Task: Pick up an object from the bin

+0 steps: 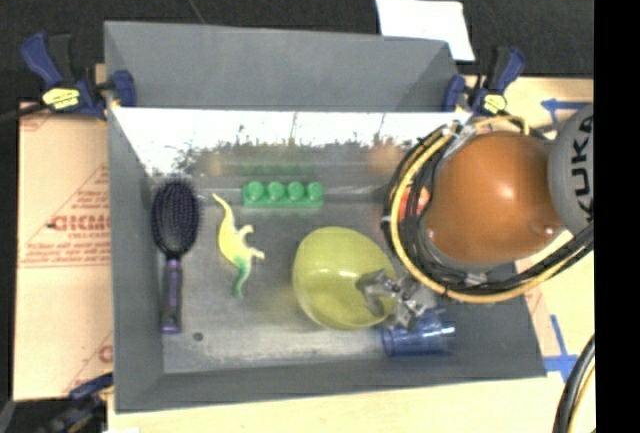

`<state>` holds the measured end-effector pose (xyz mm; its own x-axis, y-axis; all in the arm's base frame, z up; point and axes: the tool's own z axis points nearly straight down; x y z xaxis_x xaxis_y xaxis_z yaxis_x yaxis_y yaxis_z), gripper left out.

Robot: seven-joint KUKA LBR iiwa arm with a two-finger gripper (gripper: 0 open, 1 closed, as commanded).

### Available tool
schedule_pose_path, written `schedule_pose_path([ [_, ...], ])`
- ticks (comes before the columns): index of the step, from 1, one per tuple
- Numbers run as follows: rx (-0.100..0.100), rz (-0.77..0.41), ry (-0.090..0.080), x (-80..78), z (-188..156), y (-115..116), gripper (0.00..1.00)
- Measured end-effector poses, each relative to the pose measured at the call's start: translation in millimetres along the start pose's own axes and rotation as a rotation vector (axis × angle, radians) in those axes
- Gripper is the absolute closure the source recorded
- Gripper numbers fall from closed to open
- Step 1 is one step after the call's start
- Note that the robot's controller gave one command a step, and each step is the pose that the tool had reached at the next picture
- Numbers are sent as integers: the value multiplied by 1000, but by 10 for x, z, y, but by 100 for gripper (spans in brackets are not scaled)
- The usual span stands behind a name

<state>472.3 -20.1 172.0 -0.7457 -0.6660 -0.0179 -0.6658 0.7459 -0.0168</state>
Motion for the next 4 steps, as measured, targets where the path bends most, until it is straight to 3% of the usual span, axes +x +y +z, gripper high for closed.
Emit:
schedule_pose_path([
  [1,-1,270,-11,-218,643,125,100],
  [2,2,210,-6,-310,494,132,100],
  [3,-1,231,-11,-471,950,479,100],
  [4,10,207,-15,-555,721,498,100],
])
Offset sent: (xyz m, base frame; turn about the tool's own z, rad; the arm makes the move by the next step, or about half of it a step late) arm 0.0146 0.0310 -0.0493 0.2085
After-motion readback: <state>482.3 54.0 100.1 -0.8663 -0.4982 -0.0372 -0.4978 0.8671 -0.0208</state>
